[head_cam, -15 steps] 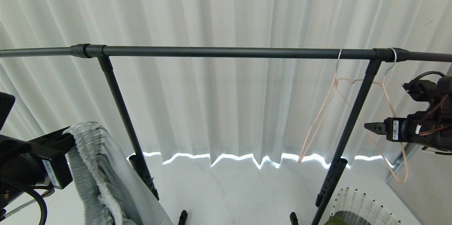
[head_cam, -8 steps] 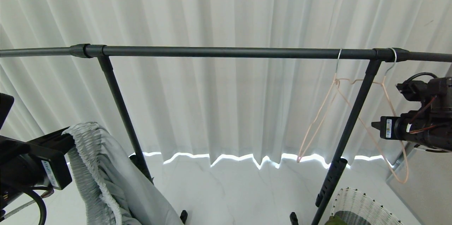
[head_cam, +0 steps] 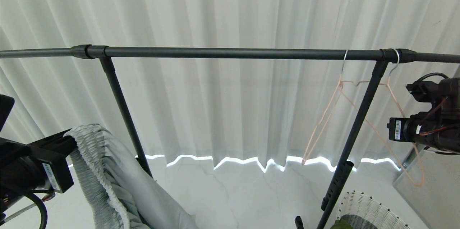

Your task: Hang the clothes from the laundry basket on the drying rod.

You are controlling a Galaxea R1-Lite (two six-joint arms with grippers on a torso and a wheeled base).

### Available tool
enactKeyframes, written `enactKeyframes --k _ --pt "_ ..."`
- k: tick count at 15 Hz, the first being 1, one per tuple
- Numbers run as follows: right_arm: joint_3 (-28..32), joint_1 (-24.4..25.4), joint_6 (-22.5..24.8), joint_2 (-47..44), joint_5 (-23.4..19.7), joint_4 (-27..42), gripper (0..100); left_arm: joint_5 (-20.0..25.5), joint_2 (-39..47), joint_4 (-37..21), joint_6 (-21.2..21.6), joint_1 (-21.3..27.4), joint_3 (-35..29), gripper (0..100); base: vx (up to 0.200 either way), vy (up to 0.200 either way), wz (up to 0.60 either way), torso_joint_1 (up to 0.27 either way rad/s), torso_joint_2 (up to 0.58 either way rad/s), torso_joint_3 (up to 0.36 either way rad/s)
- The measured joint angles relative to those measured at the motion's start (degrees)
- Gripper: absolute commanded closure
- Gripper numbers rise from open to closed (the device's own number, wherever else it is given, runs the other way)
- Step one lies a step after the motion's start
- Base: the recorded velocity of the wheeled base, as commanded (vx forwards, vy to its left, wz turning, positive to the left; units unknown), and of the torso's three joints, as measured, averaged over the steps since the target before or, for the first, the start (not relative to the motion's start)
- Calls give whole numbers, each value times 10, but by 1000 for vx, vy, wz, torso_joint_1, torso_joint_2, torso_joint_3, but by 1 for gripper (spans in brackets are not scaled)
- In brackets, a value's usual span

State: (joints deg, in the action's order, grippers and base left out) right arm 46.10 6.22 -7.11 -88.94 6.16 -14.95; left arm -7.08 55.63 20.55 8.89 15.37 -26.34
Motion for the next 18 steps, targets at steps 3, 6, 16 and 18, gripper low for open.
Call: enactKeyframes --k 3,6,16,18 --pt "-8 0 0 32 0 3 100 0 0 0 0 0 0 100 0 0 0 0 0 0" --pt "-22 0 1 69 1 4 100 0 0 0 0 0 0 100 0 0 0 0 0 0" --pt "-131 1 5 198 1 3 100 0 -9 0 0 0 -2 100 0 0 0 0 0 0" --pt "-145 2 6 229 0 4 100 -1 -10 0 0 0 -2 100 0 0 0 0 0 0"
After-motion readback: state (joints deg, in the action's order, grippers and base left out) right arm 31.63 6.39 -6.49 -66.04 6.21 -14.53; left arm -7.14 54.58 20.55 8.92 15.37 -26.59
